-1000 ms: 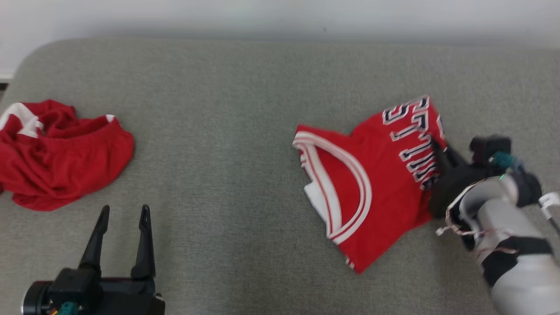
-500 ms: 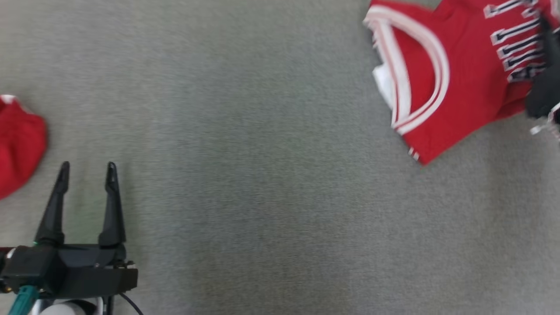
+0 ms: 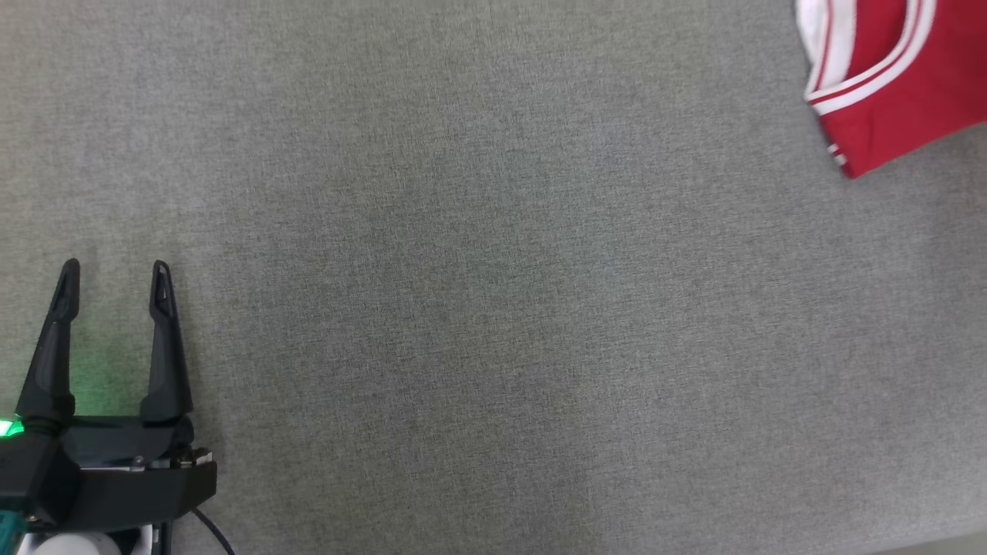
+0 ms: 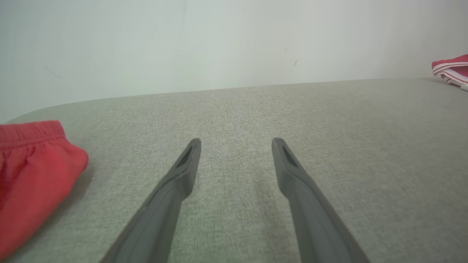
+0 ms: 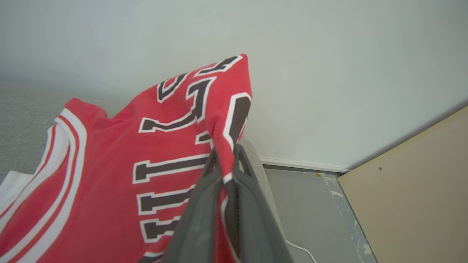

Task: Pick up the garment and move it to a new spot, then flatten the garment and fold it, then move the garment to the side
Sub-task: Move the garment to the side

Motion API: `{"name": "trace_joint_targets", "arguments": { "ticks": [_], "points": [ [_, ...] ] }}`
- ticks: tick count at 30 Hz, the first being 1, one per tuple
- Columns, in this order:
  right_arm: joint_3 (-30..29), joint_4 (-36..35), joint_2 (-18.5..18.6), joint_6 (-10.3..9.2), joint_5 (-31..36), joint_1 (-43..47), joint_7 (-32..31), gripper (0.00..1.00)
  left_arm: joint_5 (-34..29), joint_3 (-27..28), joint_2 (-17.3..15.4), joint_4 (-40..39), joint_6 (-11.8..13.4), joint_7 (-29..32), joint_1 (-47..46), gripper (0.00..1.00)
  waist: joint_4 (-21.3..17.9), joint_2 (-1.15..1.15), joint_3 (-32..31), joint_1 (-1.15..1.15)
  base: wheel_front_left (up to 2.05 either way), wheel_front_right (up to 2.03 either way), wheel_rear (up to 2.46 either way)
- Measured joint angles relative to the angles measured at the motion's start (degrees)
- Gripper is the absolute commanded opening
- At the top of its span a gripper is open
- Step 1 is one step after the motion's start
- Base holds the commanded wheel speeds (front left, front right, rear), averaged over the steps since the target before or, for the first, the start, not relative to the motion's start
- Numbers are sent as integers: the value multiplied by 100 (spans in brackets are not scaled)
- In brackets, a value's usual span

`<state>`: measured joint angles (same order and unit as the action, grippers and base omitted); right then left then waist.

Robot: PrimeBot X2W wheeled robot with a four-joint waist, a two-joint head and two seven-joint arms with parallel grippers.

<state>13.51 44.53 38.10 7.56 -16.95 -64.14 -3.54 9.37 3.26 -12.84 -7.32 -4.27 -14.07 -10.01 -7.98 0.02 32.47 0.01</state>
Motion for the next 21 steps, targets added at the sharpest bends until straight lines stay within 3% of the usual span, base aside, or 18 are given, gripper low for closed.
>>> {"name": "trace_joint_targets", "arguments": {
  "ticks": [9, 10, 11, 12, 17, 21],
  "points": [
    [-278, 54, 236, 0, 111, -149, -143, 0, 27, -9, -33, -124, 32, 3, -3, 100, 22, 0, 208, 0, 0, 0, 0],
    [-336, 67, 236, 0, 126, -149, -111, 37, 30, -15, -31, -122, 42, 3, -6, 100, 37, 0, 216, 0, 0, 0, 0],
    [-423, 77, 236, 0, 144, -151, -33, 62, 32, -18, -27, -119, 49, 3, -18, 100, 50, -1, 227, 0, 0, 0, 0],
    [-525, 132, 248, 0, 259, -157, 2, 100, 41, -26, -23, -105, 71, 0, -56, 100, 77, -1, 242, -1, 0, 0, 0],
    [-679, 198, 245, 0, 539, -232, 218, 100, 88, -4, -15, -41, 82, -22, -57, 100, 126, -1, 242, 0, 0, 0, 0],
    [-749, 56, 33, 0, 634, -269, 526, 100, 137, 21, 44, 79, 119, -47, -45, 100, 136, -1, 111, -1, 0, 0, 0]
  ]
}}
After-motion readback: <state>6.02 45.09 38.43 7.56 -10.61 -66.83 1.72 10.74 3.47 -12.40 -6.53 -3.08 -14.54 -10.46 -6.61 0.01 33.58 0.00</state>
